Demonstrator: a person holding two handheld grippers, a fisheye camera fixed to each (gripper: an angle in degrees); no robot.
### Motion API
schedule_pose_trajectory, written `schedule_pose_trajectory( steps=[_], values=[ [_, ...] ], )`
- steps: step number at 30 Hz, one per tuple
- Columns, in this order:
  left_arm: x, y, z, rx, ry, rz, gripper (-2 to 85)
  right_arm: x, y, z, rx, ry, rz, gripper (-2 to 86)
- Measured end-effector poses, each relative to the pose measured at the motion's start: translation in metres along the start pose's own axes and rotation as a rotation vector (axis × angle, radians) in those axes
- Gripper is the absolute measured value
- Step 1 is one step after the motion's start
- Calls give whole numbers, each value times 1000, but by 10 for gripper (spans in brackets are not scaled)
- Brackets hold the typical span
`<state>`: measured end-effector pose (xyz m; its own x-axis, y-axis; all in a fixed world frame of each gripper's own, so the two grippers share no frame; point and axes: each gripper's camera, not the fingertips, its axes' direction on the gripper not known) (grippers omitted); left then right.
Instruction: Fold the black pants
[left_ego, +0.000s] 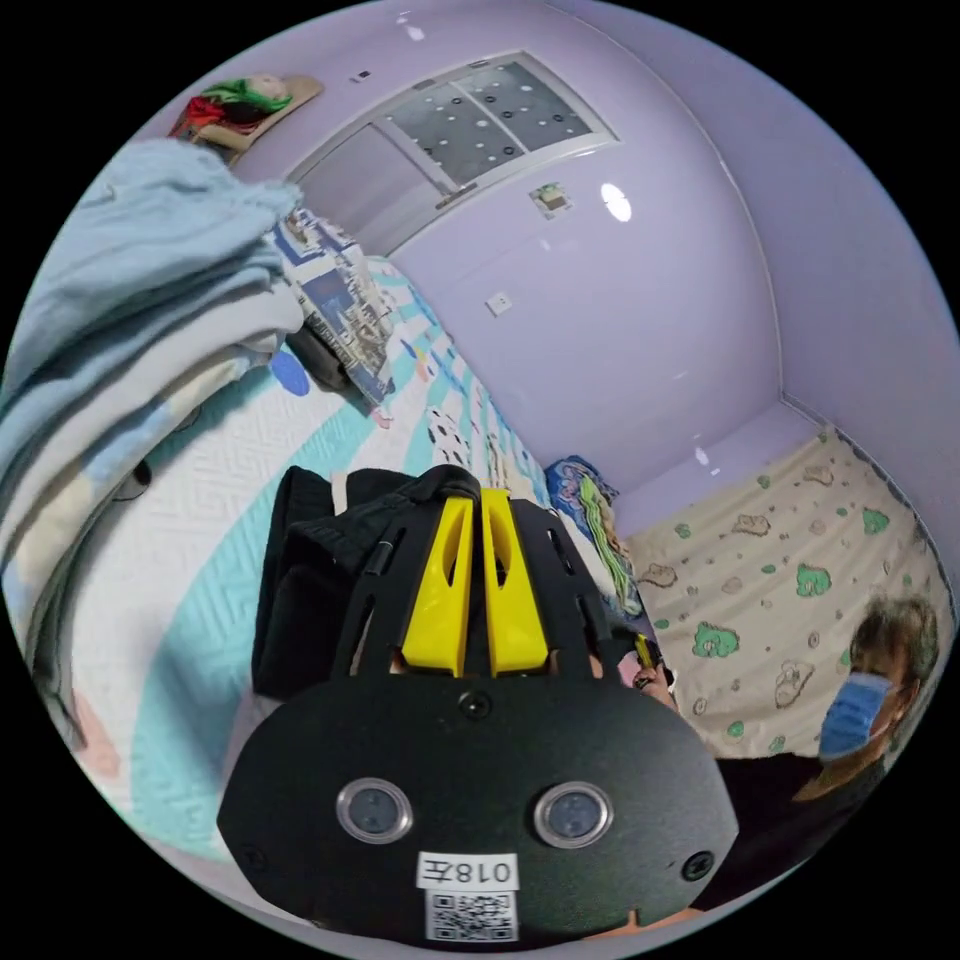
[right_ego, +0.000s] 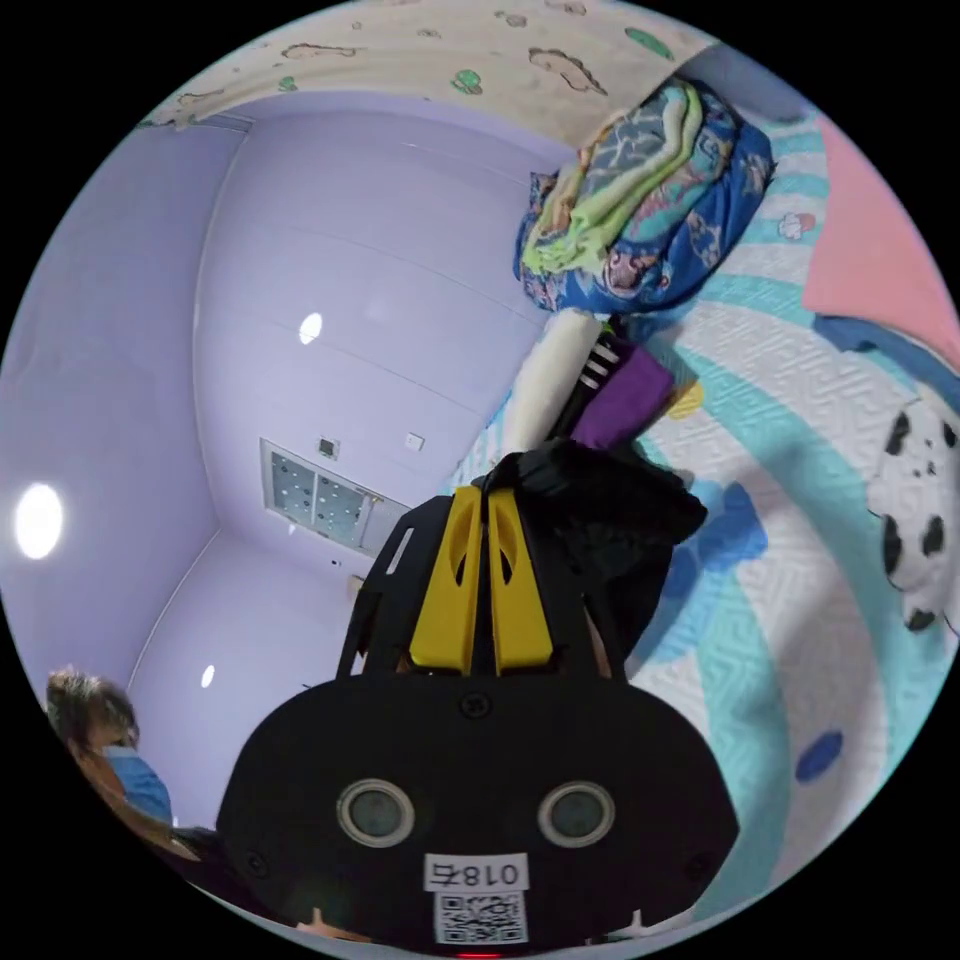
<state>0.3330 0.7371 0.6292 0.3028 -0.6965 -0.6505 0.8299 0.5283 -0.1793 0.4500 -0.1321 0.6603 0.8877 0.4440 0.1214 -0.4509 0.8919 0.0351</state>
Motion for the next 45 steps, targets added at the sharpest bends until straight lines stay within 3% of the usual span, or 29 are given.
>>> schedule_pose_trajectory(
  steps=[7,13,17,20,24,28,34,38,41,45],
  values=[
    [-41,-71,80,3,-107,-152,-9,25,-49,118,-64,69,119,0],
    [-47,-130,101,-19,-82,-239,-3,6,-95,171,-124,169,112,7],
    [-52,-151,111,83,11,-341,37,-1,-115,203,-101,92,114,26],
    [-38,-171,113,2,13,-319,91,-9,-130,218,-237,208,76,48],
    [-10,-195,102,-128,106,-278,136,-17,-152,197,-276,171,84,94],
    [67,-219,71,-215,159,-78,136,-33,-168,173,-309,162,32,117],
    [215,-158,4,-127,33,335,112,-45,-135,108,-287,87,-88,119],
    [243,-67,-26,17,-141,226,104,-11,-101,65,-280,100,-23,125],
    [268,-11,-10,51,-106,112,98,18,-92,46,-237,52,71,130],
    [340,25,54,-67,-104,205,92,34,-100,50,-198,21,132,131]
  ],
)
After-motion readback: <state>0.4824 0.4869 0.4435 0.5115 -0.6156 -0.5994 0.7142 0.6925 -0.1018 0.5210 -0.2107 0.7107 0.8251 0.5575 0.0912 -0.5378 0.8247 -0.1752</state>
